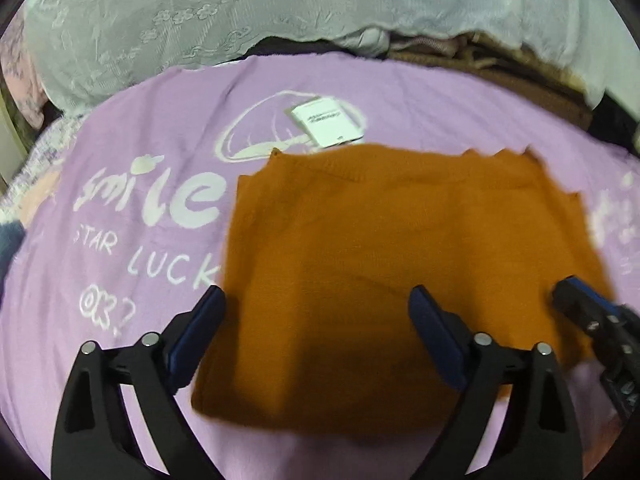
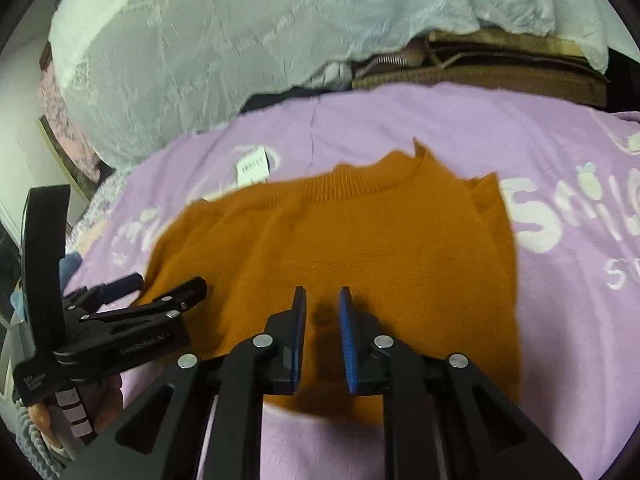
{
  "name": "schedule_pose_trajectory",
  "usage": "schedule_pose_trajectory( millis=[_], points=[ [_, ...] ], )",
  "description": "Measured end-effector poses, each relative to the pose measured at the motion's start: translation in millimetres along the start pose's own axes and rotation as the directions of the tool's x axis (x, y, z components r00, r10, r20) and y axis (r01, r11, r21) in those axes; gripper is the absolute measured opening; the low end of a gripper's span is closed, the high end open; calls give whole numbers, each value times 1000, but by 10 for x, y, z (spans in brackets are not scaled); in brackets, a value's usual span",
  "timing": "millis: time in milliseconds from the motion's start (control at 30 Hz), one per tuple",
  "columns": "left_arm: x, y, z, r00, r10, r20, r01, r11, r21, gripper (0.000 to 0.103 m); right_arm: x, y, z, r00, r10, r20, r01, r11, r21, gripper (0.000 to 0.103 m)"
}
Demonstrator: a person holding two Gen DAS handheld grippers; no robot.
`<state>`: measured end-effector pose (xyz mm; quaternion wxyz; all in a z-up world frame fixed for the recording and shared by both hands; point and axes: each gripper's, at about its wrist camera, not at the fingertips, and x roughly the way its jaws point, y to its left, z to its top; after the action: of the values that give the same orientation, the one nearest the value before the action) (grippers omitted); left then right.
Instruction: Fold small clothes
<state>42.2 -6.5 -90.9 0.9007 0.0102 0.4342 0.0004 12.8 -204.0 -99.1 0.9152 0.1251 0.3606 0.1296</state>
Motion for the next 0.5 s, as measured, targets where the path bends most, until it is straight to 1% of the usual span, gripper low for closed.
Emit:
schedule_pose_trajectory(
  millis=[33,100,133,167,200,233,300,333,367,433,500],
  points=[
    [-48,-10,-12,1000,-16,7,16,1000,-4,89,-46,-10,-17,1000,4,6,-4,1000,-1,21],
    [-91,-80,-57,1000,-21,15,21,1000,9,90,-82,-26,-65,1000,-8,6,8,1000,-9,30],
    [-25,-136,-91,1000,-9,-4,9,999,32,90,-42,-36,-94,1000,-21,-10,21,1000,-6,37],
    [59,-164,-99,1000,6,-23,-5,999,47,95,18,-40,-103,999,-33,-35,33,999,-1,40],
    [187,-209,-138,998,45,-44,-42,997,65,98,109,-79,-151,997,-40,-67,41,999,4,40],
    [221,-225,-168,997,62,-43,-59,996,66,99,134,-81,-154,997,-40,-67,41,999,7,40],
    [130,-230,-146,998,61,-25,-59,996,66,99,40,-96,-109,999,-30,-41,32,999,29,40],
    [86,-221,-136,998,52,-19,-51,997,59,99,-41,-117,-87,1000,-29,-11,29,999,43,43],
    [39,-203,-113,999,39,-15,-39,998,42,99,-128,-136,-75,999,-32,17,31,998,54,48],
    [-16,-179,-50,1000,21,-18,-20,1000,13,99,-272,-244,-33,997,-53,61,48,995,85,51],
    [-93,-180,59,1000,-3,-11,3,1000,-19,99,-372,-422,-15,992,-77,95,63,987,145,60]
  ],
)
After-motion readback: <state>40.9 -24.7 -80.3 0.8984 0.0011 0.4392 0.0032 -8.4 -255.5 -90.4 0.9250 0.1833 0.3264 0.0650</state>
